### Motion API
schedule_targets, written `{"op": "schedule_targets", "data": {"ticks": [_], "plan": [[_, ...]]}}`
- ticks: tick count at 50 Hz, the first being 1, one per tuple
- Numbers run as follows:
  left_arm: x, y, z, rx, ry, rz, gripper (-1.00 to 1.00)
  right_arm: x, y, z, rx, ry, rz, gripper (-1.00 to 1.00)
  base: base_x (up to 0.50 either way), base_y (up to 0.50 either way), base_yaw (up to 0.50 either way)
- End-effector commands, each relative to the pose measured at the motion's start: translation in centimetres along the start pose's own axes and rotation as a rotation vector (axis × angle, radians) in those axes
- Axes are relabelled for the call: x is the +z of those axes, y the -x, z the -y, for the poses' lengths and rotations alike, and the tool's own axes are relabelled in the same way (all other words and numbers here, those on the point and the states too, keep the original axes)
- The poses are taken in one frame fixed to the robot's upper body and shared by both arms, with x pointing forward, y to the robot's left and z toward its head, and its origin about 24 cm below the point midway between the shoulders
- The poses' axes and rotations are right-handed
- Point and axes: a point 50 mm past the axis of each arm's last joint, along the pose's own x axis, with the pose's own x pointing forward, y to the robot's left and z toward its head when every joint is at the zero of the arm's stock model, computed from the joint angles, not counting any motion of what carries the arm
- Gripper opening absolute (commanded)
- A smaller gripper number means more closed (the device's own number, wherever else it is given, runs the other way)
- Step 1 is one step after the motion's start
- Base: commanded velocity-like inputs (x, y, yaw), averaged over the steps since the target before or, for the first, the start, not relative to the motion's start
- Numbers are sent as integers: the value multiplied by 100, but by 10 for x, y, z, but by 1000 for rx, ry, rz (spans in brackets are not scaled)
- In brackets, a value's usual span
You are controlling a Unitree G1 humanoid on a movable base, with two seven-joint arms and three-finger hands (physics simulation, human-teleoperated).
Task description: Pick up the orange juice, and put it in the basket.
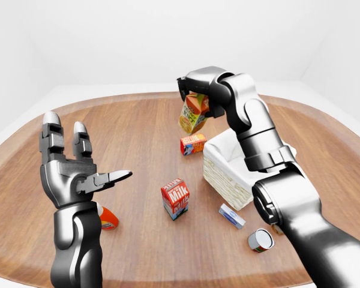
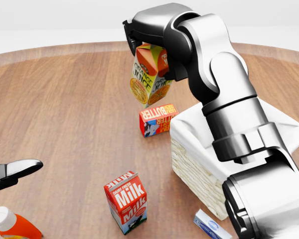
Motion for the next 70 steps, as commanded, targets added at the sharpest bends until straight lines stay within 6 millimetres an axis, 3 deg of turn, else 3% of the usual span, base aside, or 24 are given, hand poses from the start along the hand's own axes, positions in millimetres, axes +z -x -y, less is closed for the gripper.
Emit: {"op": "schedule_targets", "data": {"ticks": [1, 27, 70], "plan": [[0, 0, 0, 1, 0, -2, 100, -15, 11, 15, -65, -3, -36, -100, 0, 0, 0], [0, 0, 0, 0, 0, -2, 100, -49, 20, 20, -63, -20, -124, -100, 0, 0, 0], [0, 0, 0, 0, 0, -2, 100, -104, 40, -6, -25, -66, -263, -100, 0, 0, 0]]}}
